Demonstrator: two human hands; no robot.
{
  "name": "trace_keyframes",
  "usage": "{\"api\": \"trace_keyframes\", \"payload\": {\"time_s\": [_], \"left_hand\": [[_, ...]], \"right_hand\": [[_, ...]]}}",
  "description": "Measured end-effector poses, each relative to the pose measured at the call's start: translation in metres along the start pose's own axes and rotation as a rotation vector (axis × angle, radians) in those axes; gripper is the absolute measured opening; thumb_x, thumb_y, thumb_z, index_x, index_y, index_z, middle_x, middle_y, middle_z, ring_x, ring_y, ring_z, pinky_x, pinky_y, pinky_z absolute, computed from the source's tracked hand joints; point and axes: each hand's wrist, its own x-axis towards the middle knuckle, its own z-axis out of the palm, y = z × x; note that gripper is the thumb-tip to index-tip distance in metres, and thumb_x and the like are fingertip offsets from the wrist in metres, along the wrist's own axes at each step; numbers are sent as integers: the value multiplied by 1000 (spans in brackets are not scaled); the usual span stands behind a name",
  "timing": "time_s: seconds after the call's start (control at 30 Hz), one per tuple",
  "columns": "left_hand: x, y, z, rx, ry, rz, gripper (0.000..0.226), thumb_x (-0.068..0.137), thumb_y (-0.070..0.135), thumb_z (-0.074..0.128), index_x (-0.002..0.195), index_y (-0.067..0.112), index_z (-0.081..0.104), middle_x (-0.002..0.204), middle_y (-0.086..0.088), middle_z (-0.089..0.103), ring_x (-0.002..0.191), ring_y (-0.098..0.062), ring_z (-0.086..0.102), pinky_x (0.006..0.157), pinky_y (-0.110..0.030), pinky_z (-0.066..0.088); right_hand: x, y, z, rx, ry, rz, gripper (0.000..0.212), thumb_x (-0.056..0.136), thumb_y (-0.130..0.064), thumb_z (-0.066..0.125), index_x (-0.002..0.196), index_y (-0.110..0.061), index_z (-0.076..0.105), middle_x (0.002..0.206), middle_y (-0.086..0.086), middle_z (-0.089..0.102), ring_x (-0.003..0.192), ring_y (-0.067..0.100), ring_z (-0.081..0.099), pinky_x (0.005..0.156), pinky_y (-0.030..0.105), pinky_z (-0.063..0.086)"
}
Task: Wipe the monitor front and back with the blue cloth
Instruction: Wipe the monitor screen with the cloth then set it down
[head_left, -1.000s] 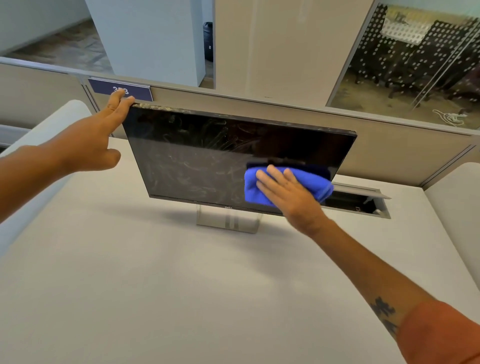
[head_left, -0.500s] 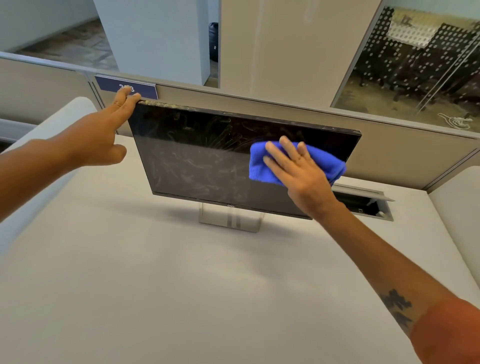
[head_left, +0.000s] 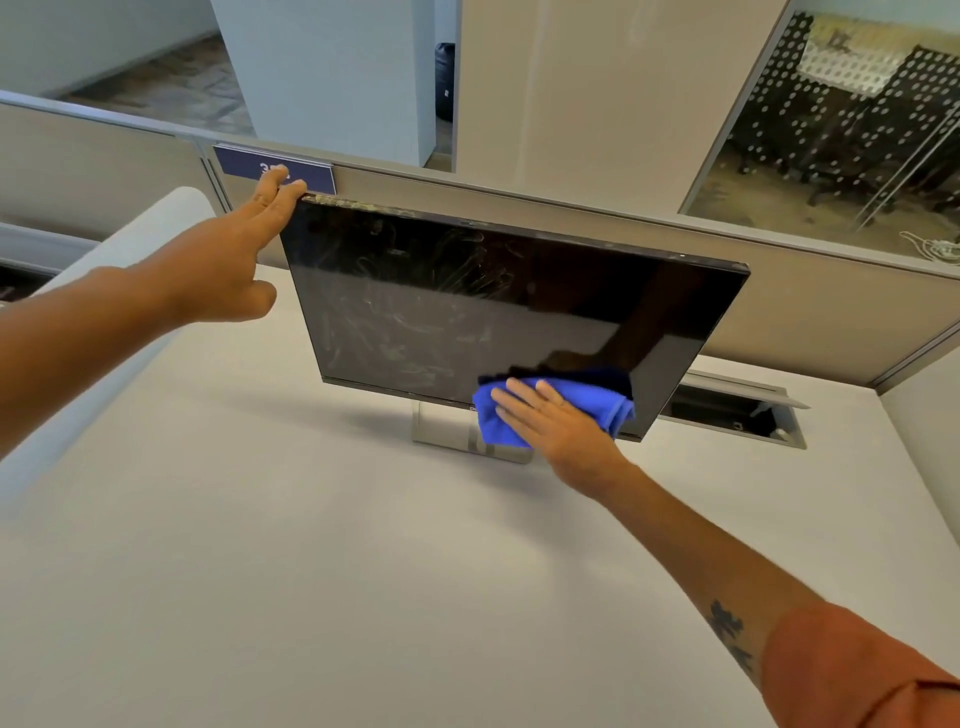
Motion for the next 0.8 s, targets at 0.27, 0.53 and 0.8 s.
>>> {"api": "trace_keyframes", "payload": {"time_s": [0.27, 0.53, 0.8], "left_hand": [[-3, 4, 0, 8, 5, 5, 125, 74, 5, 79, 157, 36, -9, 168, 7, -11, 58, -9, 52, 52, -12, 39], [-2, 1, 0, -2, 7, 11, 126, 74, 5, 78, 156, 39, -10, 167, 9, -12, 60, -7, 51, 53, -14, 39], [-1, 2, 0, -20, 19, 20, 124, 74, 5, 76, 157, 38, -10, 167, 6, -12, 63, -5, 51, 61, -24, 44]], "right_hand": [[19, 18, -33, -8, 99, 32, 60, 104, 9, 34, 161, -6, 44, 173, 11, 30, 163, 35, 23, 135, 45, 6], [77, 69, -105, -27, 537, 314, 58, 104, 17, 42, 157, -3, 50, 167, 15, 43, 162, 39, 24, 133, 56, 13], [61, 10, -39, -30, 255, 154, 59, 105, 11, 27, 160, -3, 44, 171, 10, 37, 162, 35, 27, 135, 48, 8]]}}
